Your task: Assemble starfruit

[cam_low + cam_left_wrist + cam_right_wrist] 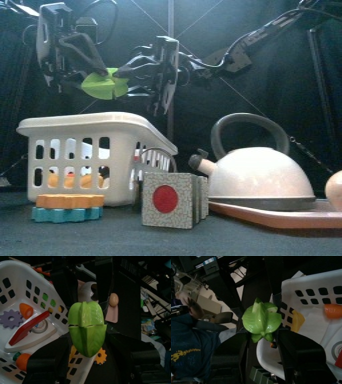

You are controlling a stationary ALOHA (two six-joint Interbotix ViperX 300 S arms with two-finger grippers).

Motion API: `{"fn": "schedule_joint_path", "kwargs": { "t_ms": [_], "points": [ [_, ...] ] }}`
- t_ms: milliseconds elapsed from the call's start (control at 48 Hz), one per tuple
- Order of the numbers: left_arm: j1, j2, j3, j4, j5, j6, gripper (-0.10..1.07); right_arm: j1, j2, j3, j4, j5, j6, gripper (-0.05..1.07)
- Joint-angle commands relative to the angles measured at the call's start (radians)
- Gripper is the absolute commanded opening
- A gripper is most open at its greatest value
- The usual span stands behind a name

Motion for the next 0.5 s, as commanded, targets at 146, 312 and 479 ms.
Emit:
{"fn": "schedule_joint_path", "kwargs": {
  "t_ms": [146, 312, 479],
  "points": [
    [-0.002, -0.006, -0.012, 0.003, -0.008, 0.002, 0.68, 0.011, -0.017, -0.031, 0.000, -0.005, -0.002, 0.64],
    [0.008, -0.006, -0.012, 0.020, -0.023, 0.002, 0.68, 0.014, -0.015, -0.048, 0.006, -0.005, -0.002, 0.64],
    [0.021, -0.006, -0.012, 0.061, -0.049, 0.000, 0.68, 0.015, -0.015, -0.055, 0.012, -0.005, -0.005, 0.64]
  ]
}}
